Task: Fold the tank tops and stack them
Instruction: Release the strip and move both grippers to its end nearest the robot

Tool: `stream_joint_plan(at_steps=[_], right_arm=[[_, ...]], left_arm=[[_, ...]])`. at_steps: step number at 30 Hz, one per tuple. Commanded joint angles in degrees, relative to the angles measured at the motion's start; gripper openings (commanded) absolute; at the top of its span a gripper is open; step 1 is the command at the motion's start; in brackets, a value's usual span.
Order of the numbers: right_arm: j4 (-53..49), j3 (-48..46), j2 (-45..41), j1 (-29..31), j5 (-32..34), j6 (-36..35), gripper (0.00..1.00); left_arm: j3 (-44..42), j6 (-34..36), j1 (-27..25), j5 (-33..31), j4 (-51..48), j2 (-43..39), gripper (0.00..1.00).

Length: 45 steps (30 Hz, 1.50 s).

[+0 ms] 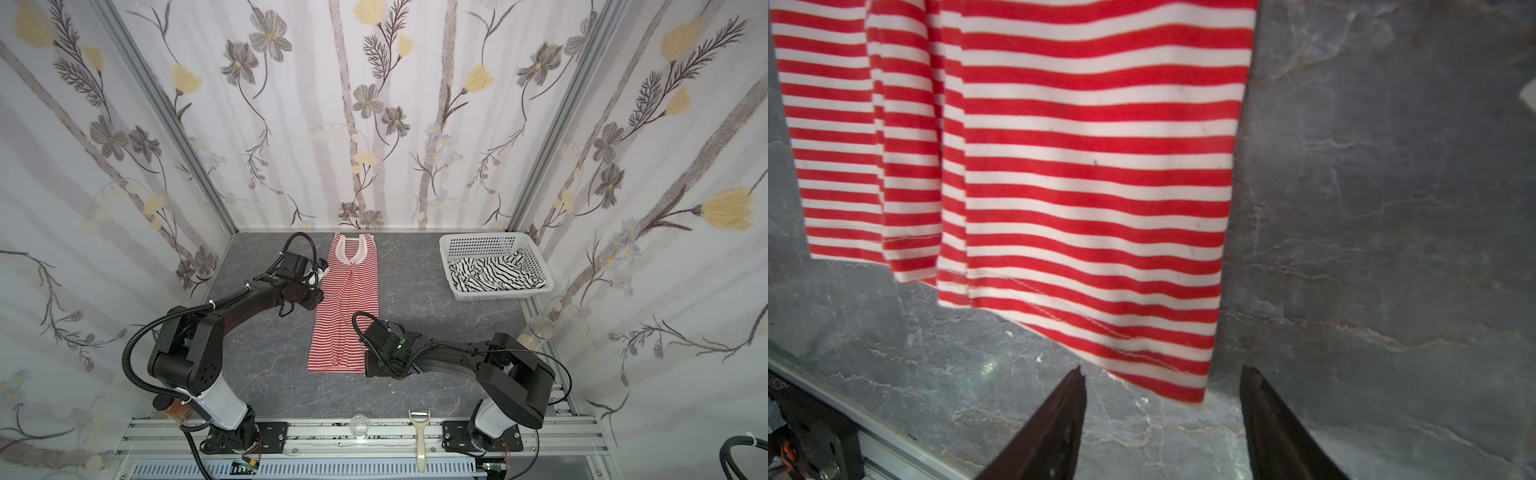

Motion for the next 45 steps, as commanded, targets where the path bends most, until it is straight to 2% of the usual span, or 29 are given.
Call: stream_joint_plan(at_steps=[1, 13, 19, 22, 27, 30, 38, 45], right_arm=[[6.33, -1.02, 0.83, 0.01, -2.28, 2.28, 0.58], [9.04, -3.59, 1.1, -0.33, -3.48, 3.32, 0.34], [9.22, -3.24, -1.09, -1.12, -2.17, 3.28, 0.1], [8.64, -2.61, -2.16, -1.22, -2.23, 3.06, 0.01], [6.53, -0.41, -3.37, -1.29, -1.83, 2.19, 0.0], [5.26, 0.24, -4.0, -1.82, -1.36, 1.92, 0.0], [4.5, 1.93, -4.22, -2.71, -1.45, 1.21, 0.0], [4.14, 2.11, -5.46, -3.32, -1.53, 1.3, 0.0]], left_arm=[[-4.66, 1.83, 0.01, 1.86, 1.5, -3.52, 0.48], [-14.99, 3.45, -0.09, 2.22, 1.91, -12.55, 0.48], [-17.56, 5.98, -0.46, 2.21, 1.31, -14.86, 0.48], [-18.63, 7.77, -1.38, 3.03, -0.28, -16.19, 0.49], [-20.94, 8.78, -6.96, 6.78, -4.97, -20.13, 0.49], [-23.86, 10.24, -10.49, 6.19, -6.46, -23.92, 0.5], [-27.18, 12.35, -14.64, 2.83, -8.81, -24.16, 0.52], [-27.99, 13.27, -16.2, 3.82, -9.1, -23.29, 0.51]])
